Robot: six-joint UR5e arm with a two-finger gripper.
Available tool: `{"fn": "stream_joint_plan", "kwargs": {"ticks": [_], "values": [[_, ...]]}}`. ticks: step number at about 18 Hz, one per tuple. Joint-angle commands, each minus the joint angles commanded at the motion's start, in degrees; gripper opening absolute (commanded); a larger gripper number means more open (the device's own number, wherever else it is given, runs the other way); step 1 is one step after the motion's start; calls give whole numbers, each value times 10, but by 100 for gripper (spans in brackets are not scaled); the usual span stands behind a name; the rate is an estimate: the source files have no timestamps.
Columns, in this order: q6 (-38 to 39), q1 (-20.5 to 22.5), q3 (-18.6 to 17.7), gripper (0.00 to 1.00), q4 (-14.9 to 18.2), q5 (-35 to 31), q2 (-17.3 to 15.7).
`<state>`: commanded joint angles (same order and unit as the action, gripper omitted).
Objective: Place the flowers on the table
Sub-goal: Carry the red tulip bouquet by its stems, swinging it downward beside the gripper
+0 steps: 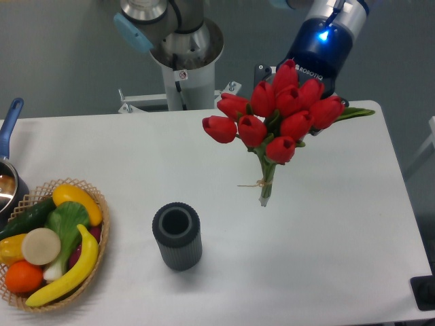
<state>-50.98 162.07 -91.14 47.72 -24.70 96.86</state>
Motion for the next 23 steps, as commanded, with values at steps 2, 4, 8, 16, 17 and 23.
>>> {"fn": "stream_joint_plan", "kwargs": {"ticks": [2,4,8,16,17,23], "values": [[-2,-1,-4,42,0,0,-4],[0,6,-3,42,1,0,-4],[-1,21,-21,42,1,0,-12],[-1,40,-54,42,4,-129,-77],[-1,39,-55,42,4,-161,-83],[-30,31,-94,42,8,-331,-103]]}}
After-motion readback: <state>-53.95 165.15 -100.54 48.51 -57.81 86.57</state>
